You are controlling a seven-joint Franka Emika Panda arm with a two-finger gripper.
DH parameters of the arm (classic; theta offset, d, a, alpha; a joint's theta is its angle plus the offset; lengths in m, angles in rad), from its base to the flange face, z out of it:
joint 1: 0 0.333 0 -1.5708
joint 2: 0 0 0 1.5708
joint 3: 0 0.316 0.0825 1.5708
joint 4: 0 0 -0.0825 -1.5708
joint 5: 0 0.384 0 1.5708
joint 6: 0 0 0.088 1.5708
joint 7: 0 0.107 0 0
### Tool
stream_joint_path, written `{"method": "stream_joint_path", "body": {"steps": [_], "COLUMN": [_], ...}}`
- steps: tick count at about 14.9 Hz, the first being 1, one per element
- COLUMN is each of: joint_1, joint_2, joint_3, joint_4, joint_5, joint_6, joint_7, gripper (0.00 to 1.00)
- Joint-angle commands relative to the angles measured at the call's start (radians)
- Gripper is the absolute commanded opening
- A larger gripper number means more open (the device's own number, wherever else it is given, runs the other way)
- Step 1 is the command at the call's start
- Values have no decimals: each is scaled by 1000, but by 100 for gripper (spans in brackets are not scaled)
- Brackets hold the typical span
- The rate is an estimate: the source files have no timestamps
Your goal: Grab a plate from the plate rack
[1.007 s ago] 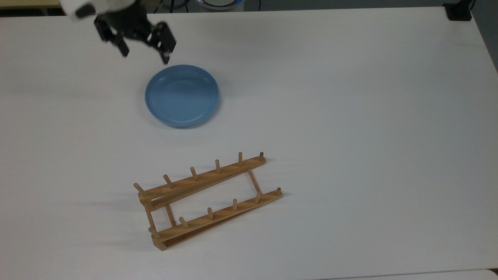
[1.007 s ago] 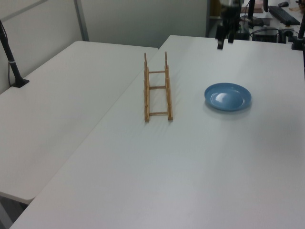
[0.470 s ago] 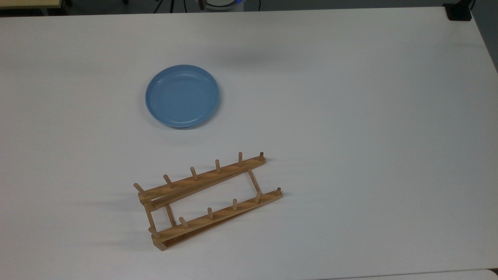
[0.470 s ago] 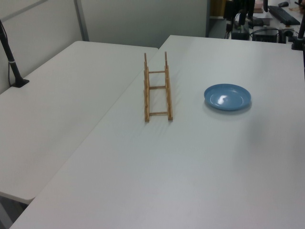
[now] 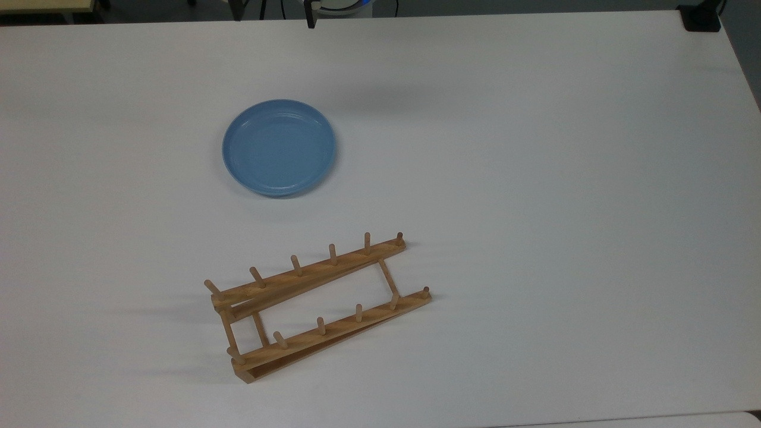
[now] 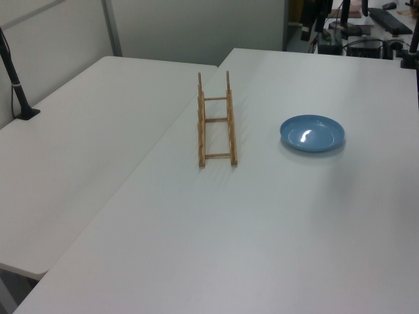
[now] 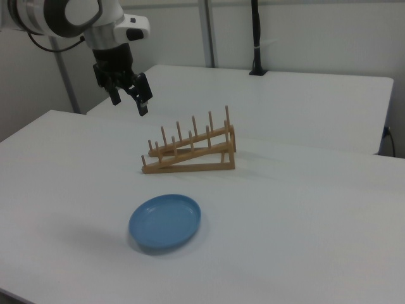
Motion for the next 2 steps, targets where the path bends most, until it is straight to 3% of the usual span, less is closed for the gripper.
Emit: {"method": "stream_joint_path", "body": {"steps": [1, 2], "joint_1": [14, 14], "joint_2": [-6, -6], "joint_3": [-12, -12], "joint_4": [-8, -8], "joint_5": [-45, -45], "joint_6": [23, 20], "joint_7": [-49, -50], "gripper": [100, 100]}}
